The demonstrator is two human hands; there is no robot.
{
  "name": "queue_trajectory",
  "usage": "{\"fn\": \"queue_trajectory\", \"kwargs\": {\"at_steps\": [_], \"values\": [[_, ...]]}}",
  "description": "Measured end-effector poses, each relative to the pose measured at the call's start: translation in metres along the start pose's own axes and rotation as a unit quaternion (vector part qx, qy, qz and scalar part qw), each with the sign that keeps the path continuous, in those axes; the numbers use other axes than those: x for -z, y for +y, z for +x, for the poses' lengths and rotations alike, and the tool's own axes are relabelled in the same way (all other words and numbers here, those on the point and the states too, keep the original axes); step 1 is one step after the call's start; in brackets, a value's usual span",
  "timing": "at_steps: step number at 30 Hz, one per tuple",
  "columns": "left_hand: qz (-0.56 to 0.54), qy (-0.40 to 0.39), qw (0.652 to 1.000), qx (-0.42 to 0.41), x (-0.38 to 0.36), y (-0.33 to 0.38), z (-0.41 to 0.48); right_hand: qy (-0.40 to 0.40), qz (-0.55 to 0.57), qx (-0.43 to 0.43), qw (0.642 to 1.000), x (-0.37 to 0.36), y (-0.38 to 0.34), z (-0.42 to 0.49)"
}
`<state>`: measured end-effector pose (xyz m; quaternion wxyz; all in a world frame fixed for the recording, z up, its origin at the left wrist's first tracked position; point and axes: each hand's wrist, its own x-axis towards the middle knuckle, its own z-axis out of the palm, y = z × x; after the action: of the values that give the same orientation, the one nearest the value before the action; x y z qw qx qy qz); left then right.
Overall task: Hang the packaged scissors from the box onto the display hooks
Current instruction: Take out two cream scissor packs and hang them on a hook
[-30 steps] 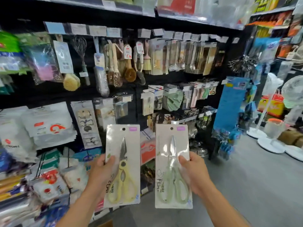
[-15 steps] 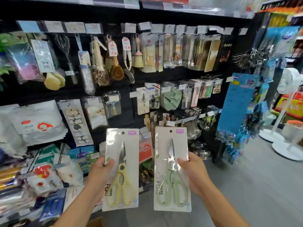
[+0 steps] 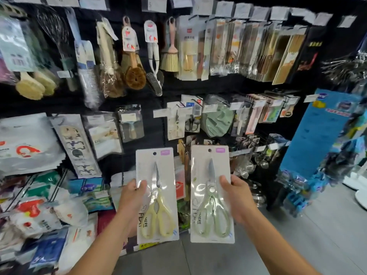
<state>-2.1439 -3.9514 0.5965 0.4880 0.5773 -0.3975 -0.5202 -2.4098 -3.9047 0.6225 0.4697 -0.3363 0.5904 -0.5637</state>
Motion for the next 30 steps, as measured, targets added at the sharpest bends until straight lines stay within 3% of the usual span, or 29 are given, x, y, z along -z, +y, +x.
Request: {"fn": "queue_trajectory", "kwargs": {"at_steps": [11,16,20,30], "values": [[0.008,0.054,0.998,0.032,-0.072,0.024,0.074,-0.058,-0.056,-0.051,0.995,0.017,0.003,0.133],[0.021,0.082,0.995,0.050,-0.097,0.025,0.097,-0.132,-0.078,-0.071,0.986,0.032,0.002,0.186],[0.046,0.127,0.989,0.054,-0.117,0.031,0.108,-0.177,-0.063,-0.044,0.981,0.037,-0.016,0.231],[-0.008,0.236,0.971,0.016,-0.155,0.033,0.140,-0.153,-0.110,0.024,0.982,-0.011,-0.031,0.333]]}}
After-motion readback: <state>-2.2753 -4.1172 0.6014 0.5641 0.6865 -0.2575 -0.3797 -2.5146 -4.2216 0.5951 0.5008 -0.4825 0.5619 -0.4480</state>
